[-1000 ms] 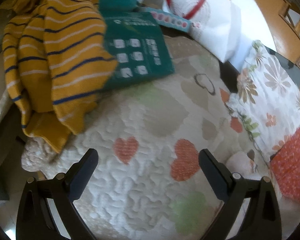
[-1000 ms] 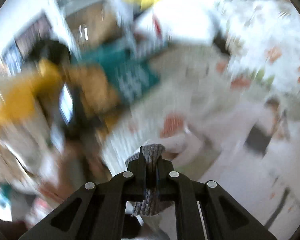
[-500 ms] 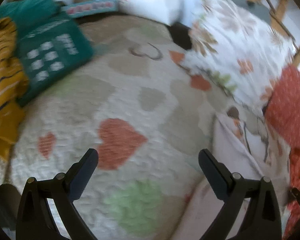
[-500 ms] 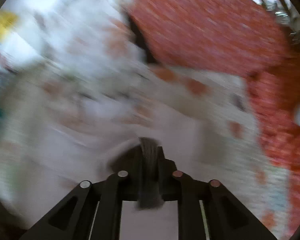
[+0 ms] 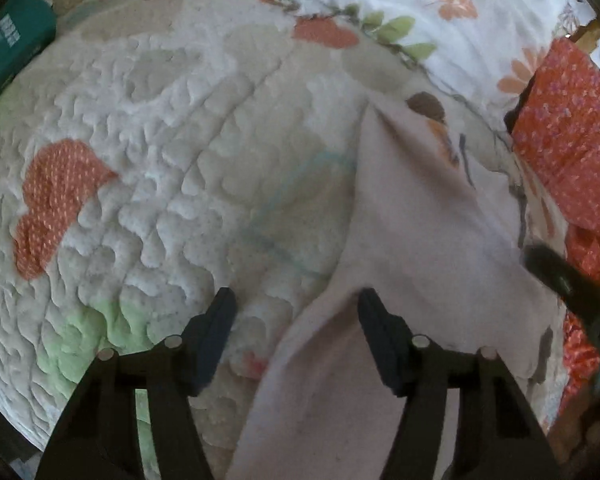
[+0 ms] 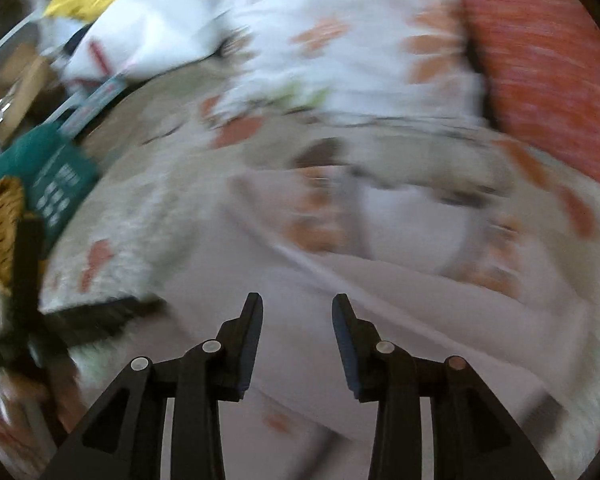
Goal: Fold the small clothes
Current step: 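Lay the sleeve across the shirt body and open the right gripper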
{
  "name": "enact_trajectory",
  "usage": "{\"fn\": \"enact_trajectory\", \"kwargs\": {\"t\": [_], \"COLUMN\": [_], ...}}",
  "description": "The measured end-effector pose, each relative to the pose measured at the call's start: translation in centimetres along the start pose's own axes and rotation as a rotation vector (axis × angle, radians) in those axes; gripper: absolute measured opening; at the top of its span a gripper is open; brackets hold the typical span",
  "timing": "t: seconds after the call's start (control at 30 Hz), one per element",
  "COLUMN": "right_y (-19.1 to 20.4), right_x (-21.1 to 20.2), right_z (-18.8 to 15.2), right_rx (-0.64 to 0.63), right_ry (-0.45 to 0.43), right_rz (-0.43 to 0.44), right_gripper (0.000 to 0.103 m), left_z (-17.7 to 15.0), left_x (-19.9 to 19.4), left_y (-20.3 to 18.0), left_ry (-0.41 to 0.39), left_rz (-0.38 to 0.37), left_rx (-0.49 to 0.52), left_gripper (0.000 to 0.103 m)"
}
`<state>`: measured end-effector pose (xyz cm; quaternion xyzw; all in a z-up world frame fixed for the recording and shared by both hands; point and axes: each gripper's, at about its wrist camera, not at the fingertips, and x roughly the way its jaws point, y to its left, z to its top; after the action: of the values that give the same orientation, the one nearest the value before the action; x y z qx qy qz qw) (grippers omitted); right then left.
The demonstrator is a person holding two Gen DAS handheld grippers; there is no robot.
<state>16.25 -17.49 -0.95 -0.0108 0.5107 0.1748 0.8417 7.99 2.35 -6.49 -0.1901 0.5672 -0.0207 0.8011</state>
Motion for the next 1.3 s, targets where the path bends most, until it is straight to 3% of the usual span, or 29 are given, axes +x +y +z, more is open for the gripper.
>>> {"fn": "enact_trajectory", "kwargs": {"t": [0.17,0.27,0.47,0.6,0.67,0.8,0.9,1.03,1.13,1.2,1.3], "right_y": [2.4,2.4,1.6,2.3,2.3,0.6,-0.8,-3.4,-7.9,-11.5,-15.2], "right_x": [8.5,12.5,14.1,12.6,10.1,4.5,0.4,-1.5,-2.3,-4.0,-6.8], "right_z": [4.2,6.3,10.3,10.6,9.9,6.7,2.3,-3.3,-8.1,-10.7,-13.6], "right_rx": [0.028,0.037,0.05,0.019,0.018,0.067,0.108,0.202,0.302,0.396,0.507], "right_ry": [0.102,0.123,0.068,0.054,0.024,-0.009,-0.016,0.032,0.044,-0.005,-0.03], "right_rz": [0.04,-0.029,-0.2,-0.249,-0.23,-0.16,-0.067,0.024,-0.061,-0.028,-0.174], "right_gripper": [0.037,0.033,0.033,0.033,0.033,0.033,0.033,0.033,0.034,0.028,0.031], "left_z": [-0.1,-0.1,-0.4,-0.6,-0.5,-0.8,-1.2,-1.7,-2.1,-2.2,-2.5], "left_x": [-0.3,-0.4,-0.6,-0.6,-0.5,-0.7,-1.1,-1.7,-2.1,-2.3,-2.6], "left_y": [0.1,0.7,0.6,0.6,0.4,0.4,0.4,-0.1,-0.6,-0.9,-1.6], "left_ry": [-0.003,-0.003,-0.008,-0.003,-0.001,0.003,-0.001,-0.022,-0.035,-0.043,-0.055], "left_rz": [0.004,-0.001,0.017,0.022,0.023,0.022,0.027,0.043,0.046,0.046,0.041], "left_rx": [0.015,0.015,0.043,0.045,0.045,0.048,0.052,0.083,0.1,0.108,0.122], "left_gripper": [0.063,0.063,0.063,0.063,0.064,0.065,0.065,0.065,0.065,0.065,0.066]}}
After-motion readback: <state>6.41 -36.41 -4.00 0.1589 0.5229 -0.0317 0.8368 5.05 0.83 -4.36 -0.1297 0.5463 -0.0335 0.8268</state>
